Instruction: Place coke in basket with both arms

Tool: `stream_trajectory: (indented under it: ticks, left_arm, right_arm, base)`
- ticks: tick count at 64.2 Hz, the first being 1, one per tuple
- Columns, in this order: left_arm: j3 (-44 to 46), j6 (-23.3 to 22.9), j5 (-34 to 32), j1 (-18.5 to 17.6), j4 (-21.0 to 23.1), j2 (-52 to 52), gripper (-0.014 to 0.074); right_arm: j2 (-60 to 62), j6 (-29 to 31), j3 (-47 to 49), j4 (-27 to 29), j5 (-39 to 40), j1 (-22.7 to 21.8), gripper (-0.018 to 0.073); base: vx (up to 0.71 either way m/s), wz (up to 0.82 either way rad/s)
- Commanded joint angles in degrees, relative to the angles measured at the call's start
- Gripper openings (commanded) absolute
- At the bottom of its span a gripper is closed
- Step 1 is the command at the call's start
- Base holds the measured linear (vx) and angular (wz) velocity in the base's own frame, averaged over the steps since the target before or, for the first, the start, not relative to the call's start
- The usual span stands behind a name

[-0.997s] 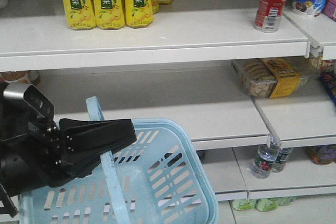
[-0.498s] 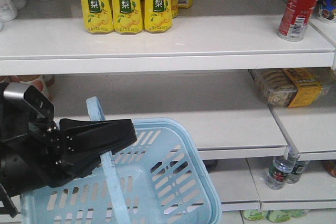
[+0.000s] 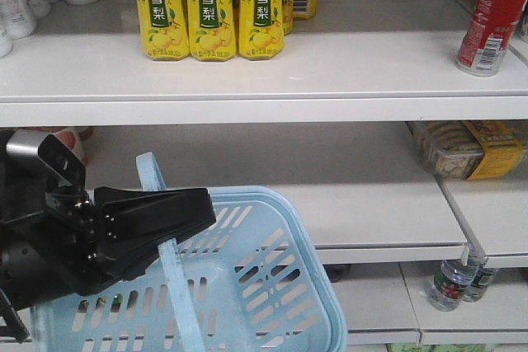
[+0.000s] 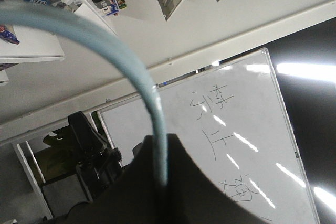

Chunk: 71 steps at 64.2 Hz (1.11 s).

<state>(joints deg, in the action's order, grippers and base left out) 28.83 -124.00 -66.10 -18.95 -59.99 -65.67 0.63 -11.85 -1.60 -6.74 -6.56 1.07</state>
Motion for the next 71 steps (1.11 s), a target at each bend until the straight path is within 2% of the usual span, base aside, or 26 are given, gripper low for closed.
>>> stream_trajectory:
  ticks: [1,71]
  left_arm:
    - [1.4,0.1,-12.7,-0.4,4.3,1.1,-0.0006]
    - [1.4,0.1,-12.7,-0.4,4.3,1.1,-0.0006]
  right_arm:
    - [0.7,0.2,-0.4,-0.4,4.0,-0.3,-0.0006]
    - [0.7,0.2,-0.4,-0.4,4.0,-0.3,-0.0006]
  base:
    - [0.06,0.02]
    - [0.04,0.01]
